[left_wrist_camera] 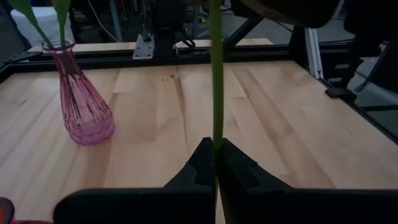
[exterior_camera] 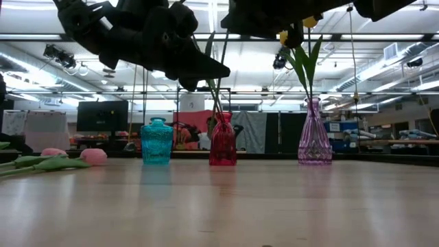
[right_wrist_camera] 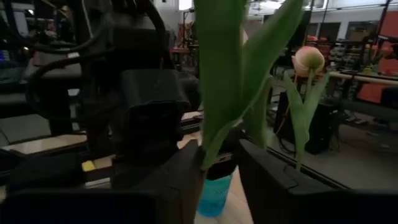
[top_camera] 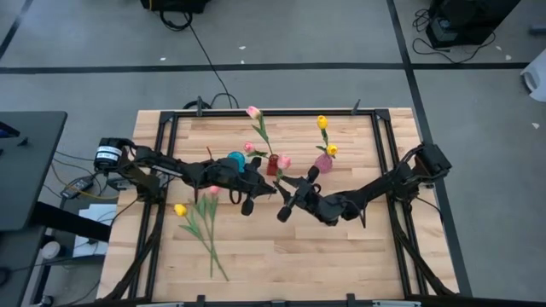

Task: Sort flowers into vase by color
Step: Put the pink flower into red vase

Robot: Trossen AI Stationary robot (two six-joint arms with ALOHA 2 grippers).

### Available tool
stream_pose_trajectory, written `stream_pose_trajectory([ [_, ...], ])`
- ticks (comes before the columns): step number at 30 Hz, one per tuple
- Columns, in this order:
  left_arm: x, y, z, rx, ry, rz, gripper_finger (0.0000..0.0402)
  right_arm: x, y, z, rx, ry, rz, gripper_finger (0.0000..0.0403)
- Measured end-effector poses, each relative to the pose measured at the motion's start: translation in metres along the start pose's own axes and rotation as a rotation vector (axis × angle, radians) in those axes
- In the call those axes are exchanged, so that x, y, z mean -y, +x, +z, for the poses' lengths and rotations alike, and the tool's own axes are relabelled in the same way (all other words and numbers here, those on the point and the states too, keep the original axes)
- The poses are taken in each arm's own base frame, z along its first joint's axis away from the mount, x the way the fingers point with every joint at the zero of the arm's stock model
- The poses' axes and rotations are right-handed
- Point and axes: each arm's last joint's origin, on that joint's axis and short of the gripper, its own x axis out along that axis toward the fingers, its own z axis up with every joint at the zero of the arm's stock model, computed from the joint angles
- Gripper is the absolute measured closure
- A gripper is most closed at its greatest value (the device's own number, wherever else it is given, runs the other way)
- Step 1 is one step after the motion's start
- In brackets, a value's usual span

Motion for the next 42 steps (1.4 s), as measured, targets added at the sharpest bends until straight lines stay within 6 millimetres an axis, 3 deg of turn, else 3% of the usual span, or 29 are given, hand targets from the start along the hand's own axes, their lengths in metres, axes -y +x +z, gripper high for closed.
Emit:
stream_pose_trajectory([
  [7, 0.000, 0.000, -0.001, -0.009, 0.023, 0.006, 0.0393, 0.002, 0.004, 0.000, -0.001, 0.001, 0.019, 0.0381],
  [9, -0.001, 0.000, -0.001, -0.010, 0.020, 0.037, 0.0383, 0.002, 0.004, 0.000, 0.000, 0.001, 0.019, 0.0391],
  [15, -0.004, -0.003, 0.002, -0.007, -0.002, 0.097, 0.0306, 0.003, 0.005, -0.001, -0.009, 0.005, -0.002, 0.0370],
  [21, -0.004, -0.022, 0.016, 0.047, 0.003, 0.115, 0.0244, 0.005, 0.005, -0.003, -0.021, -0.040, -0.070, 0.0383],
  [28, 0.001, -0.051, 0.022, 0.106, 0.010, 0.120, 0.0239, 0.013, 0.014, 0.004, 0.019, -0.102, -0.108, 0.0375],
  [35, 0.008, -0.071, 0.003, 0.094, -0.024, 0.106, 0.0239, 0.022, 0.019, 0.030, 0.148, -0.188, -0.145, 0.0375],
  [42, 0.010, -0.084, -0.005, 0.104, -0.052, 0.114, 0.0239, 0.033, 0.042, 0.042, 0.171, -0.238, -0.139, 0.0375],
])
